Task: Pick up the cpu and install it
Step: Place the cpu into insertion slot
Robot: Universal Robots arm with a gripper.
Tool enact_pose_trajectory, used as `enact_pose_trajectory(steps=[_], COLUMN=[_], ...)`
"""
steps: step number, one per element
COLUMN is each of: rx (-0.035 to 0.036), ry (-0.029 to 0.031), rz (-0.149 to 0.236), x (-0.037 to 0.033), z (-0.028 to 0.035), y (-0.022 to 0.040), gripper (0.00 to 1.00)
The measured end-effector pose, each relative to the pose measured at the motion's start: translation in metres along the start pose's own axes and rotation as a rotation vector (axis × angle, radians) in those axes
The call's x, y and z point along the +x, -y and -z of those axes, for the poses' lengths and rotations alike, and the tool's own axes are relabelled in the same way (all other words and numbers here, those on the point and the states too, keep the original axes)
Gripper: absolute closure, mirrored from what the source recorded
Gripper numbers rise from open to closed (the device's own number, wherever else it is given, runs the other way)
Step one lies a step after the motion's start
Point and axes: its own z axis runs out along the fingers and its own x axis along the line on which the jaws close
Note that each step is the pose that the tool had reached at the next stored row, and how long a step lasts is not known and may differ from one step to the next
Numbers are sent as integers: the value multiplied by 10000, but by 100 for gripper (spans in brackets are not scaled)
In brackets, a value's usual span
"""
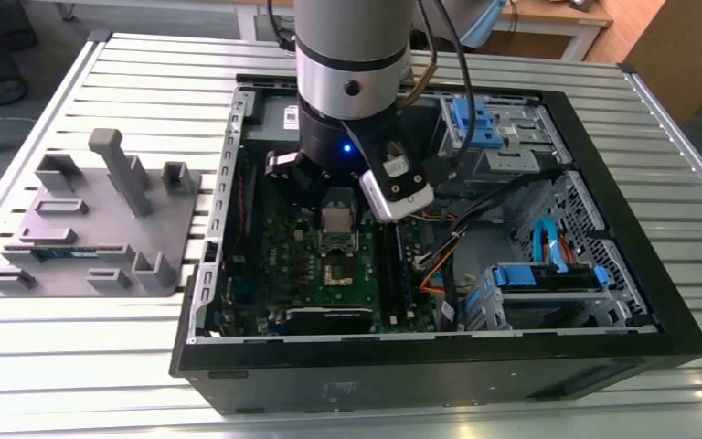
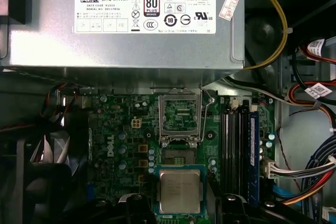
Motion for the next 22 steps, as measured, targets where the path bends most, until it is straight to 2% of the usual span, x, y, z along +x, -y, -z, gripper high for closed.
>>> enact_pose_trajectory(steps=[11, 17, 22], rx=[1, 2, 1], ry=[0, 0, 0], rz=[-1, 0, 0], x=[2, 2, 2], z=[-98, -111, -149], y=[5, 5, 6], gripper=[53, 53, 53])
